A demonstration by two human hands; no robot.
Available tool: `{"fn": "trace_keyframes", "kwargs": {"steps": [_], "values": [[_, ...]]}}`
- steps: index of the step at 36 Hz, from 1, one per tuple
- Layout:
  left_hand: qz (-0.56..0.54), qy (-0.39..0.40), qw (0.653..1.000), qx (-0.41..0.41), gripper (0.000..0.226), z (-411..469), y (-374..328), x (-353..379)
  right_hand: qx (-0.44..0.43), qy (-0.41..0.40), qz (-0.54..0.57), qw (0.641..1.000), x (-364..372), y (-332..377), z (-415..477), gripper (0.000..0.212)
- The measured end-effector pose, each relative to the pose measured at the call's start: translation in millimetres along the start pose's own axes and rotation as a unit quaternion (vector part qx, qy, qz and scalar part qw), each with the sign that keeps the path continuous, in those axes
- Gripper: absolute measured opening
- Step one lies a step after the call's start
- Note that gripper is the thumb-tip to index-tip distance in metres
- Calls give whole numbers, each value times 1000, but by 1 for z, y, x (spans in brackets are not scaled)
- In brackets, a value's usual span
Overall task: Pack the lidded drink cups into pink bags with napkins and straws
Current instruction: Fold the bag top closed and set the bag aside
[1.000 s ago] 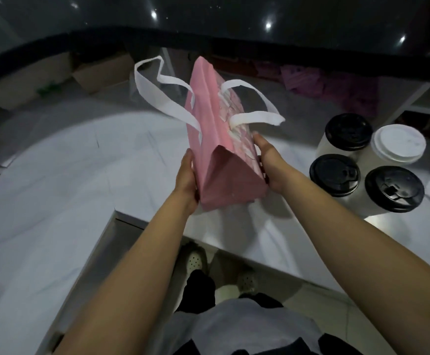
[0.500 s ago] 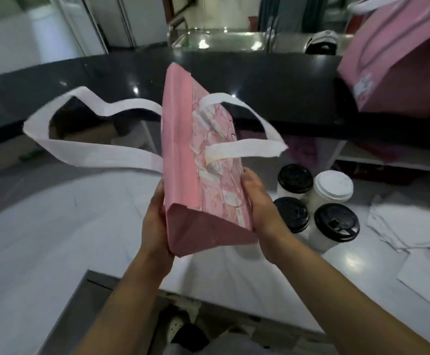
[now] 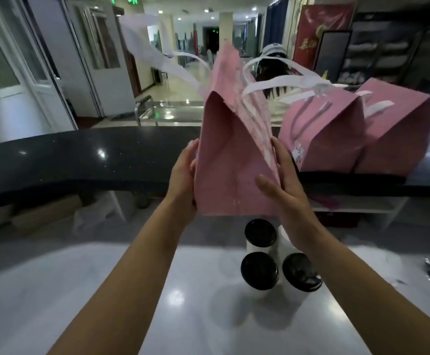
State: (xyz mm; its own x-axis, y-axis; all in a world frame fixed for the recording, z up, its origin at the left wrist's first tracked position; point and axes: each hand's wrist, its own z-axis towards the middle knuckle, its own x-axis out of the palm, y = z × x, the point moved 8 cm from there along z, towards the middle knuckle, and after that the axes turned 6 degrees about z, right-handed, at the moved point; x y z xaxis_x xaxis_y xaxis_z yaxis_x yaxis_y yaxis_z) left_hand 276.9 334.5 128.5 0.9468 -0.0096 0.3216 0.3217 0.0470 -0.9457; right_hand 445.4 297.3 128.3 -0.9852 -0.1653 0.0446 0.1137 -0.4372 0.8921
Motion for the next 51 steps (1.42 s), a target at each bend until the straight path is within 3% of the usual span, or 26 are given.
{"fn": "trace_keyframes", "kwargs": {"steps": [5, 8, 10, 13, 16, 20, 25, 29, 35, 41, 44, 51], "values": [[7, 36, 999, -7, 41, 25, 22, 16, -5, -75, 8, 997, -30, -31, 15, 76], [8, 95, 995, -15, 30, 35, 44, 22, 25, -106, 26, 994, -43, -53, 19, 73], [35, 144, 989, -1, 50, 42, 57, 23, 51, -124, 31, 990, -52, -64, 20, 73], [82, 200, 976, 26, 62, 51, 76, 22, 66, -116, 6, 991, -57, -75, 23, 61], [144, 158, 976, 33, 80, 64, 86, 12, 73, -116, -12, 990, -65, -86, 29, 55], [170, 46, 983, 49, 81, 86, 87, -4, 69, -139, -60, 986, -81, -93, 44, 54], [214, -51, 967, 126, 22, 103, 70, -12, 54, -181, -181, 965, -105, -92, 65, 56], [287, -57, 939, 179, 9, 111, 52, -1, 23, -184, -217, 958, -115, -81, 76, 48], [349, -75, 917, 177, 6, 131, 52, 13, 27, -185, -254, 949, -129, -85, 96, 37], [367, -90, 904, 201, 5, 138, 49, 36, -42, -235, -395, 887, -139, -67, 97, 9], [370, -89, 903, 198, 3, 141, 50, 40, -20, -219, -454, 864, -147, -68, 99, 3], [375, -87, 905, 180, 3, 151, 57, 47, 43, -132, -585, 799, -154, -78, 123, 15]]}}
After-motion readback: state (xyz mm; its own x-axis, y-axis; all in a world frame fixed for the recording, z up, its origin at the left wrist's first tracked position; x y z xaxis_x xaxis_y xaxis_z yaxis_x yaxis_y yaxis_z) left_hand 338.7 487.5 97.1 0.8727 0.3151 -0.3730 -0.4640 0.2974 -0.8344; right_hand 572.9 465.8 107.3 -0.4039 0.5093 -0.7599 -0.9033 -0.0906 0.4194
